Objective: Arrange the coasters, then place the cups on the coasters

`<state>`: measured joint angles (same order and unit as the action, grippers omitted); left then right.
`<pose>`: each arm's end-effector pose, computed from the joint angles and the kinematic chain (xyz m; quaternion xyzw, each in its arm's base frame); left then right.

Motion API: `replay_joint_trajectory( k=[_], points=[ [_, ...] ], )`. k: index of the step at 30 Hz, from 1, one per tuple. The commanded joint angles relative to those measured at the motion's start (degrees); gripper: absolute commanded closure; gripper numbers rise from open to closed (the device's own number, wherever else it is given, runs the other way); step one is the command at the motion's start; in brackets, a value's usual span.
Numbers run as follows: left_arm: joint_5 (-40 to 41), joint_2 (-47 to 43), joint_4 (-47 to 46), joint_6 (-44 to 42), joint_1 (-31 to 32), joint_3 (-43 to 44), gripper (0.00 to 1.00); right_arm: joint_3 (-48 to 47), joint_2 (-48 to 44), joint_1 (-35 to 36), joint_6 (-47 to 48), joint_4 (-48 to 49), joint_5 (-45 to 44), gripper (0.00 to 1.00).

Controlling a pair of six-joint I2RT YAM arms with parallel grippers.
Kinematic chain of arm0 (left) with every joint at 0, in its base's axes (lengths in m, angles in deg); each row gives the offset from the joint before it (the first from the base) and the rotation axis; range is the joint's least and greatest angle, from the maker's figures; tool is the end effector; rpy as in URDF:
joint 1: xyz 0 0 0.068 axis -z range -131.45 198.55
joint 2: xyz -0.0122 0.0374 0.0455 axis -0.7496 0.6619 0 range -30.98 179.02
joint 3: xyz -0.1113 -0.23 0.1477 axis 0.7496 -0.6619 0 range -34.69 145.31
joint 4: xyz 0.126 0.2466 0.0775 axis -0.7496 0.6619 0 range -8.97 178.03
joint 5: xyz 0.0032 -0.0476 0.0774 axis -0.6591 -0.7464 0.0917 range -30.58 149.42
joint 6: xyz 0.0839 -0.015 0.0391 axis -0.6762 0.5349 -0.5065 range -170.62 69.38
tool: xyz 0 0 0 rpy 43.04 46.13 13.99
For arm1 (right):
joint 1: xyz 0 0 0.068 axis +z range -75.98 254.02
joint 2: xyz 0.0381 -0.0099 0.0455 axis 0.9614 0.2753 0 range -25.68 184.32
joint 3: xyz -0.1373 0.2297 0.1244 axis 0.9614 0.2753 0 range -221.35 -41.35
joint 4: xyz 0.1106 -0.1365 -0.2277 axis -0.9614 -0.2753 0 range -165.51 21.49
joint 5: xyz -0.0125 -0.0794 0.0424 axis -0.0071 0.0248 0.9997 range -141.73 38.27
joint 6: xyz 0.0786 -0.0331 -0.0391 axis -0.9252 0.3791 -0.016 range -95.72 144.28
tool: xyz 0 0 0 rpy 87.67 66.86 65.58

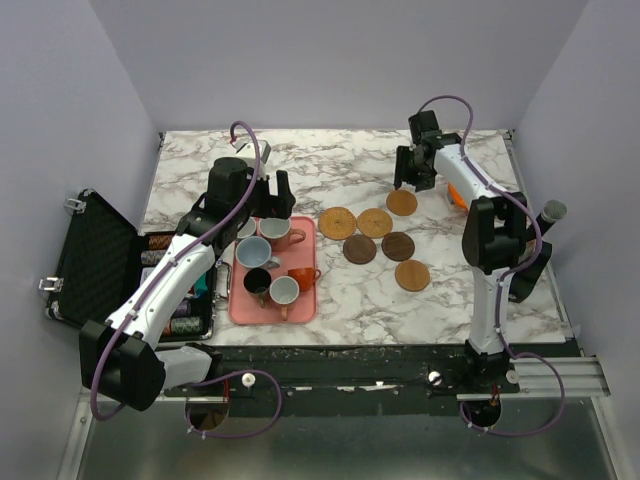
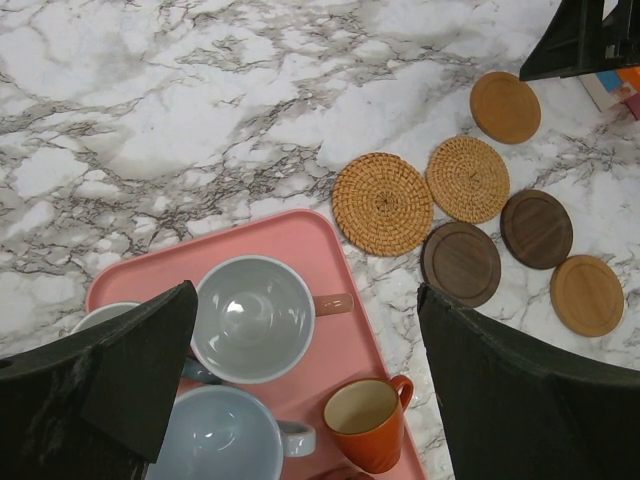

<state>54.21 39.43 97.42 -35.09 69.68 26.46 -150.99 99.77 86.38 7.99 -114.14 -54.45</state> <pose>0.3191 -0.1316 0.3307 0.0654 0.8434 -0.2038 0.4928 0.5294 0.1119 0.1915 0.0391 0.9681 0.0388 0.2446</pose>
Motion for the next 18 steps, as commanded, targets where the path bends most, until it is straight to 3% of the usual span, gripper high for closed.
replay_joint_trajectory(
  k=[1, 18],
  points=[
    [-0.6, 0.8, -0.2, 0.3, 0.3, -0.3, 0.01, -3.8, 2.1, 1.5, 4.4, -1.8, -3.7, 0.34],
    [-0.1, 1.4, -0.1, 0.0, 0.4, -0.2, 0.01, -13.2, 13.1, 4.3, 3.1, -9.0, -7.3, 0.34]
  ],
)
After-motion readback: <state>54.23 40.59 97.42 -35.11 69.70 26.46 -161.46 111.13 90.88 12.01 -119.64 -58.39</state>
